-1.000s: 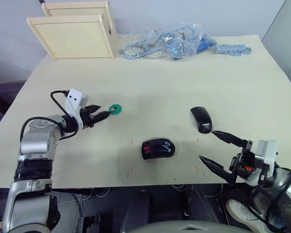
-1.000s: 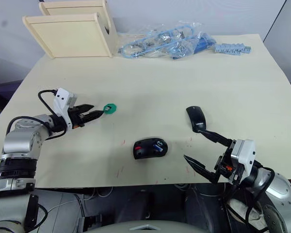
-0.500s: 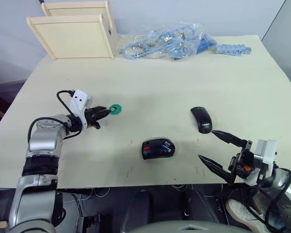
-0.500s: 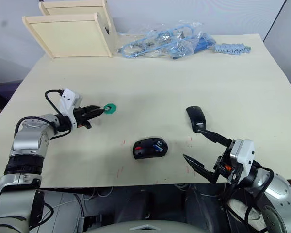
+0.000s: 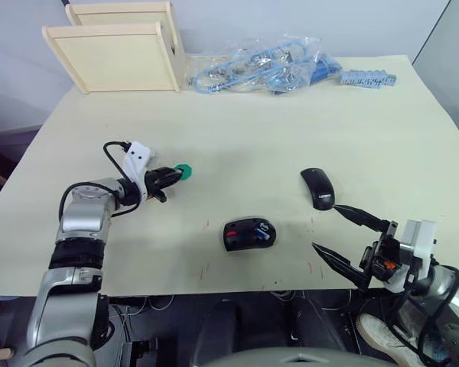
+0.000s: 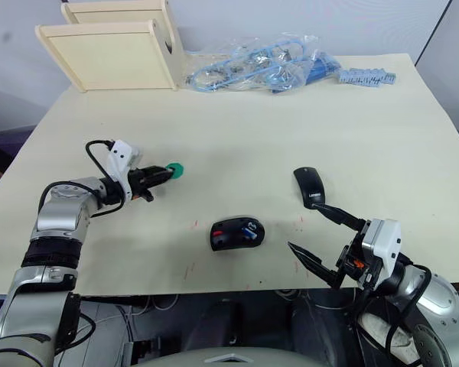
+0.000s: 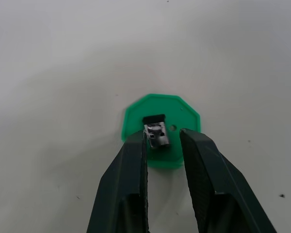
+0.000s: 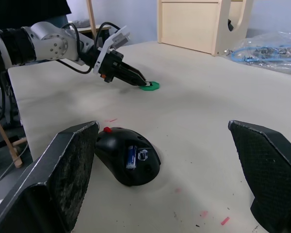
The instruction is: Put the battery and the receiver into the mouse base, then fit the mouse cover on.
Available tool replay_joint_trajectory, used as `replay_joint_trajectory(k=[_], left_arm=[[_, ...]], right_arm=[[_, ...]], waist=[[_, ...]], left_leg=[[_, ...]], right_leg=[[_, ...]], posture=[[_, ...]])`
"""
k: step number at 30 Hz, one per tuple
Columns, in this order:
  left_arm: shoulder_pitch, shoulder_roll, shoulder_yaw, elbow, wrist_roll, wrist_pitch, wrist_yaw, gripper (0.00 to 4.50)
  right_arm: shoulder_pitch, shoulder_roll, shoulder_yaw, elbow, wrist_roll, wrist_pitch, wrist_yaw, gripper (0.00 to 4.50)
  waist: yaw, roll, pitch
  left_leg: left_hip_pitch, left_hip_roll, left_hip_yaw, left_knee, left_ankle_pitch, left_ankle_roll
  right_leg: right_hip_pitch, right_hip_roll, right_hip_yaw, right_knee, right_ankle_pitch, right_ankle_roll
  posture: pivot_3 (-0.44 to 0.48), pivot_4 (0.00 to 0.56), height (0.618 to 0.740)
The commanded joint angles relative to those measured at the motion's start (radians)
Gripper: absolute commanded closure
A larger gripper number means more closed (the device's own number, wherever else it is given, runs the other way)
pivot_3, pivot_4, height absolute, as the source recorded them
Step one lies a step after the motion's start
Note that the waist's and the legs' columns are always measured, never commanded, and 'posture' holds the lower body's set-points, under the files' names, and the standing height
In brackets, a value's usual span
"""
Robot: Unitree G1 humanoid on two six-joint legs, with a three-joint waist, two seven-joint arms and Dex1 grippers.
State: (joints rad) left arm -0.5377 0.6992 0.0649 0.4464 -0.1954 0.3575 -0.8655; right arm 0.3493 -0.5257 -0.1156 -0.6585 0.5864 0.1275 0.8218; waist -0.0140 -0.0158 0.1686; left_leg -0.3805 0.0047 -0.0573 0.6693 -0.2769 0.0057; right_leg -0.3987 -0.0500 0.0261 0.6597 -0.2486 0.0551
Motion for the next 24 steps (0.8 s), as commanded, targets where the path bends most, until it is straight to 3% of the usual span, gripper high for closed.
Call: replay_joint_trajectory(k=[1, 24], left_arm=[[-0.026, -0.003, -0.001, 0.009, 0.017, -0.033, 0.011, 3.32], [-0.021, -0.008, -0.009, 0.022, 0.057, -0.033, 0.034, 3.32]], right_arm=[[0.006, -0.003, -0.001, -0.048, 0.014, -0.008, -0.004, 0.00], [0.017, -0.003, -0.001, -0.042, 0.010, -0.016, 0.000, 0.00]], waist=[[0.000, 0.000, 0.000], [0.000, 0.000, 0.000]], left_leg=[[0.000, 0.000, 0.000, 0.000, 0.000, 0.000], [0.000, 0.000, 0.000, 0.000, 0.000, 0.000]], right_leg=[[0.000, 0.000, 0.000, 0.000, 0.000, 0.000], [0.000, 0.000, 0.000, 0.001, 0.000, 0.000]], posture=[[0.000, 0.150, 0.740], [0.000, 0.150, 0.740]])
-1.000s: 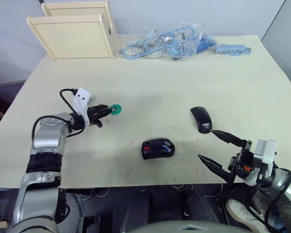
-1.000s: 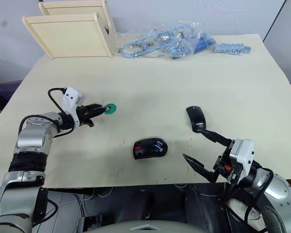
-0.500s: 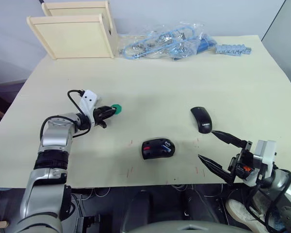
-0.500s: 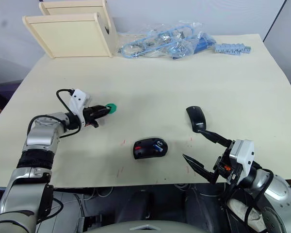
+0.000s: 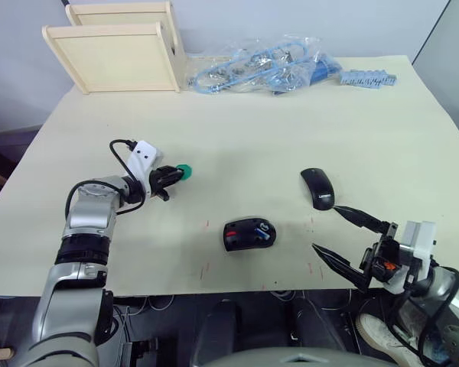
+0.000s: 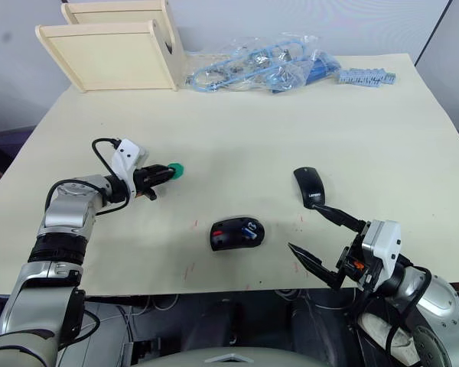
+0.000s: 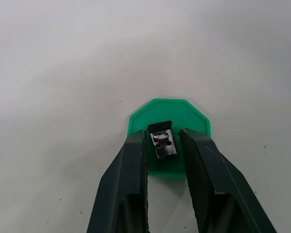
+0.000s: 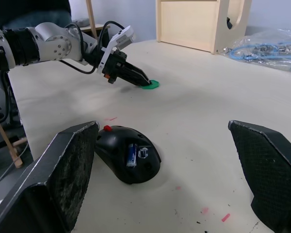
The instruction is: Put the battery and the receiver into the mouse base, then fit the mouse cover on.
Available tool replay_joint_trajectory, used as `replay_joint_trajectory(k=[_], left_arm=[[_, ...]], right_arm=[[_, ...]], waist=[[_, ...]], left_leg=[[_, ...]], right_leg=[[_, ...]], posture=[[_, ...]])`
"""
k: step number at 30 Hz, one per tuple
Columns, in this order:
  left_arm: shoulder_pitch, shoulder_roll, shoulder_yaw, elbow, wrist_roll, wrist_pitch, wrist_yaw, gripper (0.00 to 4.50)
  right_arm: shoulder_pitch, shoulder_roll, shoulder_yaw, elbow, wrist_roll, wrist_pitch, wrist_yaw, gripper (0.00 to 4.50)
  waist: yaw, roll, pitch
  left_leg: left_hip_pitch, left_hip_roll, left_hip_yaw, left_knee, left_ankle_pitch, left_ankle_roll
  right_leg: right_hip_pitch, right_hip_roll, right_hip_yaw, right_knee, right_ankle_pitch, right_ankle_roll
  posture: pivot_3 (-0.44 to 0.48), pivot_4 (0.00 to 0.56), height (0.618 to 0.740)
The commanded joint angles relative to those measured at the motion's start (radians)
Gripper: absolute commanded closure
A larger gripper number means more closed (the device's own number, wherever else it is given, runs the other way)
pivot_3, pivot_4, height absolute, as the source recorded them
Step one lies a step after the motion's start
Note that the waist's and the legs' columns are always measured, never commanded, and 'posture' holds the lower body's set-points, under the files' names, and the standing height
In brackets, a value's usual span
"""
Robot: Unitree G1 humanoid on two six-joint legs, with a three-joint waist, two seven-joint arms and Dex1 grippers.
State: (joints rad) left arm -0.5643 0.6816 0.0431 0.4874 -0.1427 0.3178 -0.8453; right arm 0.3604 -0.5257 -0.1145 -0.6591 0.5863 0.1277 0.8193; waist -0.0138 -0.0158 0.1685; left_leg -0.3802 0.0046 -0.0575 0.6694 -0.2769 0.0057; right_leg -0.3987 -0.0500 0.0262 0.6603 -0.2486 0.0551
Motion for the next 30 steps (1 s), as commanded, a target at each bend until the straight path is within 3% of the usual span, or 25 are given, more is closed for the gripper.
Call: replay_joint_trajectory(k=[1, 24, 25, 27, 28, 30], left_arm=[[0.006, 0.010, 0.012, -0.019, 0.007, 0.009, 0.019, 3.32], [0.052, 0.015, 0.007, -0.105, 0.008, 0.060, 0.046, 3.32], [0.053, 0.016, 0.006, -0.101, 0.008, 0.057, 0.044, 3.74], [0.055, 0.019, 0.006, -0.096, 0.008, 0.053, 0.039, 4.06], [0.056, 0.021, 0.007, -0.095, 0.008, 0.051, 0.037, 4.45], [0.057, 0.023, 0.010, -0.096, 0.006, 0.050, 0.035, 4.45]], right_arm=[[0.007, -0.003, -0.002, -0.041, 0.010, -0.016, 0.002, 0.00], [0.005, -0.003, 0.003, -0.033, 0.012, -0.014, 0.009, 0.00], [0.003, -0.003, 0.004, -0.033, 0.012, -0.013, 0.008, 0.00], [0.002, -0.003, 0.005, -0.033, 0.012, -0.013, 0.008, 0.00], [0.002, -0.003, 0.005, -0.033, 0.012, -0.013, 0.008, 0.00], [0.001, -0.004, 0.006, -0.032, 0.012, -0.014, 0.007, 0.00]], waist=[[0.000, 0.000, 0.000], [0.000, 0.000, 0.000], [0.000, 0.000, 0.000], [0.000, 0.000, 0.000], [0.000, 0.000, 0.000], [0.000, 0.000, 0.000]], left_leg=[[0.000, 0.000, 0.000, 0.000, 0.000, 0.000], [0.000, 0.000, 0.000, 0.000, 0.000, 0.000], [0.000, 0.000, -0.001, 0.000, 0.000, 0.000], [0.000, 0.000, -0.001, 0.000, 0.000, 0.000], [0.000, 0.000, -0.001, 0.000, 0.000, 0.000], [0.000, 0.000, -0.001, 0.000, 0.000, 0.000]], right_leg=[[0.000, 0.000, 0.000, 0.000, 0.000, 0.000], [0.000, 0.000, 0.000, 0.000, 0.000, 0.000], [0.000, 0.000, 0.000, 0.000, 0.000, 0.000], [0.000, 0.000, 0.000, 0.000, 0.000, 0.000], [0.000, 0.000, 0.000, 0.000, 0.000, 0.000], [0.000, 0.000, 0.000, 0.000, 0.000, 0.000]], posture=[[0.000, 0.150, 0.740], [0.000, 0.150, 0.740], [0.000, 0.150, 0.740], [0.000, 0.150, 0.740], [0.000, 0.150, 0.740], [0.000, 0.150, 0.740]])
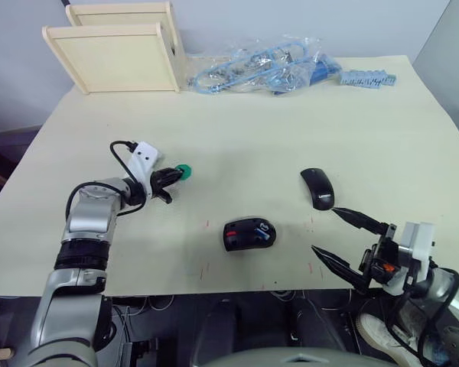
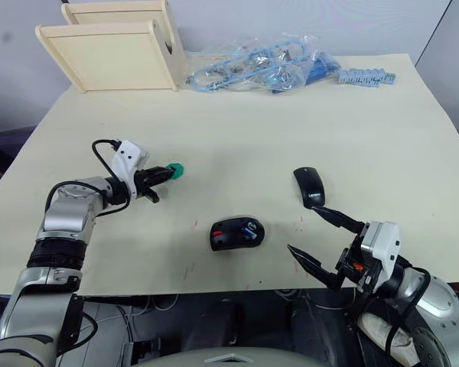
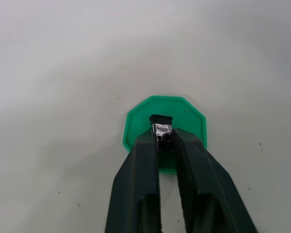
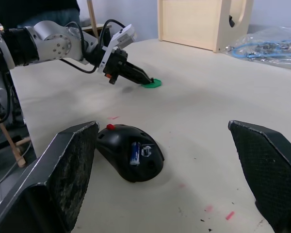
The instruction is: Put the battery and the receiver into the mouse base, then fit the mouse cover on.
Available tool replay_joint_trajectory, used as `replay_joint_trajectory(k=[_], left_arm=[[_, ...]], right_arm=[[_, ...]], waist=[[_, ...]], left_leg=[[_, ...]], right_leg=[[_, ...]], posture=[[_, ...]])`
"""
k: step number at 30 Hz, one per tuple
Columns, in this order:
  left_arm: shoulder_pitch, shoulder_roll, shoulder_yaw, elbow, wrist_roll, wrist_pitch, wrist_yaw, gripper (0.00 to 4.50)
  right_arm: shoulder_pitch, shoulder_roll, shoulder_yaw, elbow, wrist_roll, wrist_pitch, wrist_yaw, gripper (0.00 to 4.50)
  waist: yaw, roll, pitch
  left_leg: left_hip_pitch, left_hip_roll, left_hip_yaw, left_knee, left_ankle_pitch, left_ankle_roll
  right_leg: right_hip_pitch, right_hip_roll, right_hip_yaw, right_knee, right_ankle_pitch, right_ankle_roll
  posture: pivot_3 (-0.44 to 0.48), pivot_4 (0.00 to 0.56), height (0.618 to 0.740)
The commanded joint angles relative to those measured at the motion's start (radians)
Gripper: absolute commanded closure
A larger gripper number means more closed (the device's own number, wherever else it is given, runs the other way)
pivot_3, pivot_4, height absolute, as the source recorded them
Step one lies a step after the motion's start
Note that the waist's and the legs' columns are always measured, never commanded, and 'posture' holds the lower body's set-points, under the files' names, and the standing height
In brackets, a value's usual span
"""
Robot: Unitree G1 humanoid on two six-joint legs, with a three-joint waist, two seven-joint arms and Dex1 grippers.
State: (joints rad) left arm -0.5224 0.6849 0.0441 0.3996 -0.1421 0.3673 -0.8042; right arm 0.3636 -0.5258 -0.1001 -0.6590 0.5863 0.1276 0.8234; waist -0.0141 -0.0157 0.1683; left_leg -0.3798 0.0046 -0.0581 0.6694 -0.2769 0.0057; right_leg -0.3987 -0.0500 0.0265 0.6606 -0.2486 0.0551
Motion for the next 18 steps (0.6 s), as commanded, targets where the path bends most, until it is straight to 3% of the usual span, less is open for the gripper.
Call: replay_joint_trajectory(k=[1, 10, 18], left_arm=[[0.016, 0.021, 0.010, -0.008, 0.004, 0.001, -0.007, 4.45], [0.023, 0.043, 0.069, -0.058, -0.070, 0.025, -0.063, 4.45], [0.065, 0.137, 0.091, -0.310, -0.220, 0.203, -0.224, 4.45]], right_arm=[[-0.002, -0.004, -0.008, -0.032, 0.012, -0.014, 0.002, 0.00], [-0.040, -0.001, -0.006, -0.037, 0.036, 0.023, -0.029, 0.00], [-0.200, -0.037, 0.021, -0.087, 0.048, 0.221, -0.182, 0.00]], waist=[[0.000, 0.000, 0.000], [0.000, 0.000, 0.000], [-0.001, -0.001, 0.000]], left_leg=[[0.000, 0.000, 0.000, 0.000, 0.000, 0.000], [0.000, 0.000, 0.000, 0.000, 0.000, 0.000], [-0.002, 0.000, -0.001, 0.000, 0.000, 0.000]], right_leg=[[0.000, 0.000, 0.000, 0.000, 0.000, 0.000], [0.000, 0.000, 0.000, 0.000, 0.000, 0.000], [-0.003, 0.000, 0.000, 0.001, 0.000, 0.000]], posture=[[0.000, 0.150, 0.740], [0.000, 0.150, 0.740], [0.000, 0.150, 0.740]])
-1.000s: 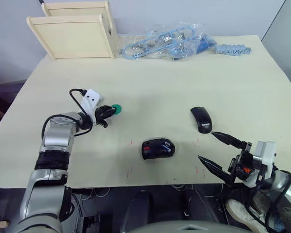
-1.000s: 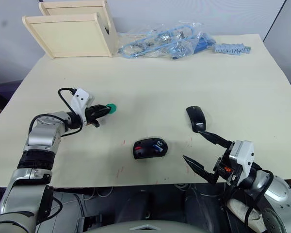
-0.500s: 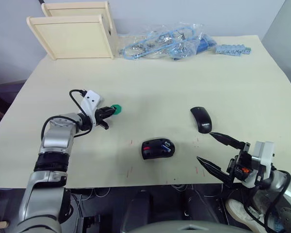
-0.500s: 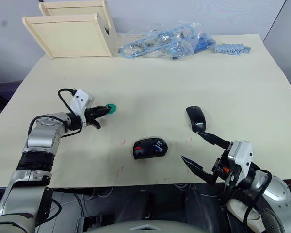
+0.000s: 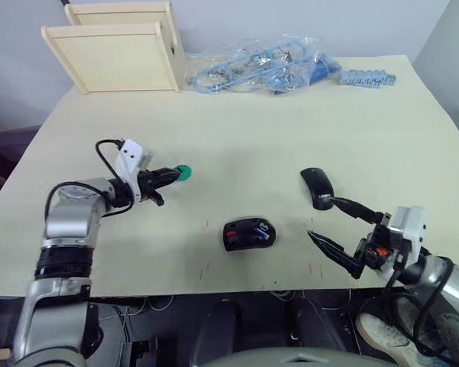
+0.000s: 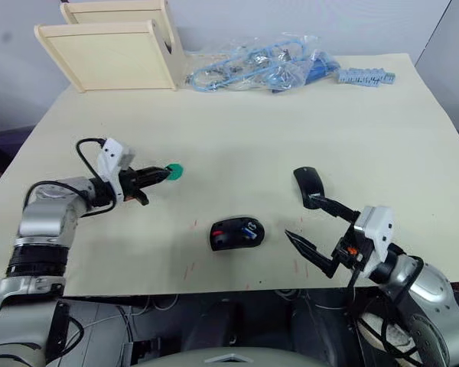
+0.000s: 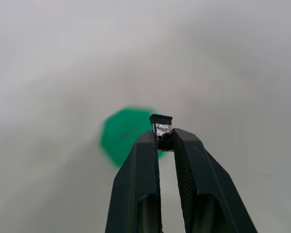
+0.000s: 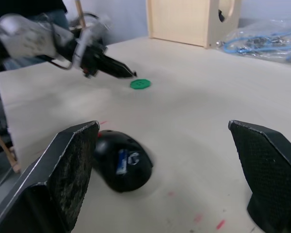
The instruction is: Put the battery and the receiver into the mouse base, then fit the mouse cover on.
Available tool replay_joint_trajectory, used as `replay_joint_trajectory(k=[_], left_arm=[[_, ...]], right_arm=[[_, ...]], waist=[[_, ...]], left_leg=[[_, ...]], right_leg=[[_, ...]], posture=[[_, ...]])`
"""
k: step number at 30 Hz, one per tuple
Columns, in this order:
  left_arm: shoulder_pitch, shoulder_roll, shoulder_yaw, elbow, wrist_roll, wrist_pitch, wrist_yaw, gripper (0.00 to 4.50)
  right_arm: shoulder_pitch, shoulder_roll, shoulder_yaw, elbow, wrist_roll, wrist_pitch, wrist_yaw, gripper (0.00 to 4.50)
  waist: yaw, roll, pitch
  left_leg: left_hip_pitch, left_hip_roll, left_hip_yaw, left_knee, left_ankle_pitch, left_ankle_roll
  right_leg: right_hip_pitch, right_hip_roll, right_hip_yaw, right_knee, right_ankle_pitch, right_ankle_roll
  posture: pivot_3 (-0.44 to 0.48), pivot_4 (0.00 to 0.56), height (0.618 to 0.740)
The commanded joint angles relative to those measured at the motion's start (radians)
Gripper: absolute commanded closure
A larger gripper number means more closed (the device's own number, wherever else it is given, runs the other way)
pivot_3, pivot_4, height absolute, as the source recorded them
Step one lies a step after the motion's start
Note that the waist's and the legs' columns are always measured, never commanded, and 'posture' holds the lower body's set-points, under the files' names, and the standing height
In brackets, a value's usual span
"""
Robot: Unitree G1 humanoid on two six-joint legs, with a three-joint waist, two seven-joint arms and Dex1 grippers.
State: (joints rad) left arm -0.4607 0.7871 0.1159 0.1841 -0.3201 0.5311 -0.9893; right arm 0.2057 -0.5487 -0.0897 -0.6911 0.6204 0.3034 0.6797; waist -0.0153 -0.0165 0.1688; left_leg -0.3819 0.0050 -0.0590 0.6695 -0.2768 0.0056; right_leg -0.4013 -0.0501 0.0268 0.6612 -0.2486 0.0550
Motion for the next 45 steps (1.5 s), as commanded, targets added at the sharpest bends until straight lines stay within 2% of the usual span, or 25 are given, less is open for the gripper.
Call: replay_joint_trajectory(k=[1, 3, 5, 10, 18, 25, 26, 27, 28, 30, 31, 33, 45], left_arm=[[0.006, 0.043, 0.016, -0.113, -0.047, 0.049, -0.044, 4.45], [0.001, 0.050, 0.017, -0.151, -0.074, 0.091, -0.051, 4.45], [-0.003, 0.064, 0.001, -0.219, -0.102, 0.129, -0.075, 4.45], [-0.026, 0.095, -0.033, -0.362, -0.166, 0.207, -0.129, 4.45], [-0.108, 0.087, -0.105, -0.459, -0.213, 0.231, -0.163, 4.45], [-0.183, 0.065, -0.157, -0.489, -0.215, 0.219, -0.186, 4.45], [-0.197, 0.061, -0.166, -0.495, -0.216, 0.215, -0.191, 4.45], [-0.214, 0.053, -0.175, -0.497, -0.219, 0.216, -0.195, 4.50], [-0.224, 0.050, -0.184, -0.496, -0.217, 0.210, -0.203, 4.50], [-0.235, 0.045, -0.195, -0.493, -0.217, 0.205, -0.212, 4.50], [-0.238, 0.044, -0.198, -0.492, -0.217, 0.203, -0.212, 4.50], [-0.256, 0.033, -0.209, -0.487, -0.215, 0.198, -0.214, 4.50], [-0.272, 0.029, -0.228, -0.483, -0.196, 0.158, -0.238, 4.50]], right_arm=[[-0.060, -0.019, 0.016, -0.059, 0.010, 0.061, -0.048, 0.00], [-0.095, -0.027, 0.034, -0.067, -0.013, 0.084, -0.065, 0.00], [-0.184, -0.054, 0.039, -0.085, 0.014, 0.231, -0.160, 0.00], [-0.468, -0.075, 0.026, 0.026, 0.390, 0.537, -0.195, 0.00], [-0.784, -0.040, 0.056, 0.259, 0.595, 0.815, -0.329, 0.00], [-0.922, -0.003, 0.064, 0.377, 0.702, 0.939, -0.367, 0.00], [-0.944, 0.002, 0.067, 0.400, 0.711, 0.955, -0.367, 0.00], [-0.969, 0.007, 0.072, 0.428, 0.709, 0.970, -0.364, 0.51], [-0.988, 0.015, 0.073, 0.452, 0.714, 0.983, -0.363, 0.59], [-1.012, 0.025, 0.073, 0.478, 0.720, 1.005, -0.361, 1.57], [-1.018, 0.028, 0.072, 0.483, 0.722, 1.014, -0.359, 1.80], [-1.041, 0.039, 0.083, 0.507, 0.715, 1.043, -0.364, 2.69], [-1.072, 0.097, 0.044, 0.565, 0.750, 1.122, -0.408, 2.69]], waist=[[0.000, 0.000, 0.000], [0.001, 0.000, 0.000], [0.001, 0.000, 0.000], [-0.003, -0.001, 0.002], [-0.001, -0.002, 0.002], [-0.002, -0.001, 0.002], [-0.002, -0.001, 0.002], [-0.002, -0.001, 0.002], [-0.002, -0.001, 0.002], [-0.002, -0.001, 0.002], [-0.002, -0.001, 0.002], [-0.003, -0.001, 0.002], [-0.004, -0.001, 0.002]], left_leg=[[0.000, 0.000, 0.000, 0.000, 0.000, 0.000], [0.000, 0.000, 0.000, 0.000, 0.000, 0.000], [0.000, 0.000, 0.000, 0.000, 0.000, 0.000], [-0.001, 0.000, 0.000, 0.000, 0.000, 0.000], [-0.004, 0.000, 0.001, 0.001, 0.000, 0.000], [-0.005, 0.000, 0.002, 0.000, 0.000, 0.000], [-0.011, 0.000, 0.002, 0.002, 0.000, 0.000], [-0.014, -0.001, 0.002, 0.003, 0.000, 0.000], [-0.014, 0.000, 0.002, 0.004, 0.000, 0.000], [-0.014, 0.000, 0.002, 0.004, 0.000, 0.000], [-0.014, 0.000, 0.002, 0.004, 0.000, 0.000], [-0.015, 0.000, 0.002, 0.003, 0.000, 0.000], [-0.015, 0.000, 0.003, 0.003, 0.000, 0.000]], right_leg=[[0.000, 0.000, 0.000, 0.000, 0.000, 0.000], [0.000, 0.000, 0.000, 0.000, 0.000, 0.000], [0.000, 0.000, 0.000, 0.000, 0.000, 0.000], [-0.002, 0.000, 0.001, 0.001, 0.000, 0.000], [-0.003, 0.000, 0.000, 0.001, 0.000, -0.001], [-0.004, 0.001, -0.001, 0.000, 0.000, -0.001], [-0.010, 0.000, -0.001, 0.002, 0.000, -0.001], [-0.012, 0.000, -0.001, 0.002, 0.001, 0.000], [-0.012, 0.000, -0.001, 0.002, 0.001, 0.000], [-0.012, 0.001, -0.002, 0.002, 0.001, 0.000], [-0.012, 0.001, -0.002, 0.002, 0.000, -0.001], [-0.012, 0.001, -0.002, 0.002, 0.000, -0.001], [-0.012, 0.001, -0.002, 0.002, 0.000, -0.001]], posture=[[0.000, 0.150, 0.740], [0.000, 0.150, 0.740], [0.000, 0.150, 0.740], [0.000, 0.150, 0.740], [0.000, 0.150, 0.740], [0.000, 0.150, 0.740], [0.000, 0.150, 0.740], [0.000, 0.150, 0.740], [0.000, 0.150, 0.740], [0.000, 0.150, 0.740], [0.000, 0.150, 0.740], [0.000, 0.150, 0.740], [0.000, 0.150, 0.740]])
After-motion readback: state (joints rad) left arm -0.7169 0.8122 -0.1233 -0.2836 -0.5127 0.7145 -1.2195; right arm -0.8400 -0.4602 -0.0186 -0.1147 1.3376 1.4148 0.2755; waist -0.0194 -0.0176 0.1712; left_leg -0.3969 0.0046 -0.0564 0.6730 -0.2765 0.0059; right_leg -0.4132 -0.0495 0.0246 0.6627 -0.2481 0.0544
